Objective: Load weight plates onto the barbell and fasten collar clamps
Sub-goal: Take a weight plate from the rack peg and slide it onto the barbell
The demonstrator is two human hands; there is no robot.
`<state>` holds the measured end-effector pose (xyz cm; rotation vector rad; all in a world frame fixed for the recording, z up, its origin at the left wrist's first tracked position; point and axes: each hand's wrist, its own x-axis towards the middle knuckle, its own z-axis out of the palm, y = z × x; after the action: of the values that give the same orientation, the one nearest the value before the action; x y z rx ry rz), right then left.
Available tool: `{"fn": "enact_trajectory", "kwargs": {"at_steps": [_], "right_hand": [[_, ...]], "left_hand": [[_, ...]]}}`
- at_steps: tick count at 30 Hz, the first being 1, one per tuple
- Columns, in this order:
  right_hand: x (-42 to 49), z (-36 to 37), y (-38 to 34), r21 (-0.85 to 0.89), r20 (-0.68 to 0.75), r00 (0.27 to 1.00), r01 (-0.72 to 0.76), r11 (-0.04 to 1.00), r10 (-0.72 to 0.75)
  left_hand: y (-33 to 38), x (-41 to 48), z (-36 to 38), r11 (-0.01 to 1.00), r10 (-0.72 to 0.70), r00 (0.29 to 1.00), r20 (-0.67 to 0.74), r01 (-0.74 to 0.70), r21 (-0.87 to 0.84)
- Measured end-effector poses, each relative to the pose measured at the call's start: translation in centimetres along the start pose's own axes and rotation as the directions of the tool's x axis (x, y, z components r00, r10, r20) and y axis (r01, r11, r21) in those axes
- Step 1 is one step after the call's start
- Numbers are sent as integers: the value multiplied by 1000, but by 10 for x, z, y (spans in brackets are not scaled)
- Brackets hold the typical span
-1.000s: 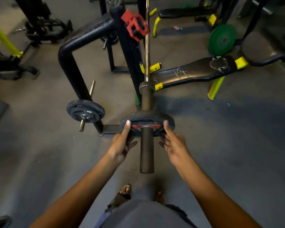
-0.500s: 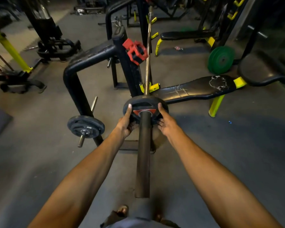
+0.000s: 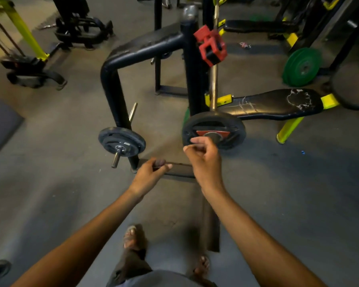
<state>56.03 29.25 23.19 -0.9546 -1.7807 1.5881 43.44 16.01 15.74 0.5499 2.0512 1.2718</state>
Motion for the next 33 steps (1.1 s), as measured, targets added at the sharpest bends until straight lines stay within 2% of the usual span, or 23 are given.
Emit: {"fn": "enact_trajectory", "kwargs": {"at_steps": [2,6,12,15,17,22,27,30,33], "right_hand": [[1,39,4,-103,89,996,29,994,-20],[19,132,29,-302,291,951,-16,953,108],[56,264,87,-534,379,876,-55,844,297],[75,300,105,-632,374,847,-65,772,378],[94,321,120,-704,390,827,-16,710,405],[165,378,185,-788,483,797,214,577,363],[216,415,244,-809,472,851,315,497,229],[220,422,263,-821,471,874,385,422,120],[220,423,272,-824,473,876,400,402,96]], "left_hand": [[-23,6,-37,999,-36,999,-10,36,32],[-72,36,-120,994,-83,994,-65,88,69],[-136,100,-227,950,-144,989,-26,146,278],[-157,128,-260,892,-196,980,35,164,421],[-176,155,-276,851,-224,970,93,148,504],[-229,240,-301,776,-225,962,156,79,626],[-265,305,-297,789,-133,984,116,34,614],[-278,325,-293,811,-85,996,35,48,583],[-282,333,-297,782,-43,999,3,32,623]]}}
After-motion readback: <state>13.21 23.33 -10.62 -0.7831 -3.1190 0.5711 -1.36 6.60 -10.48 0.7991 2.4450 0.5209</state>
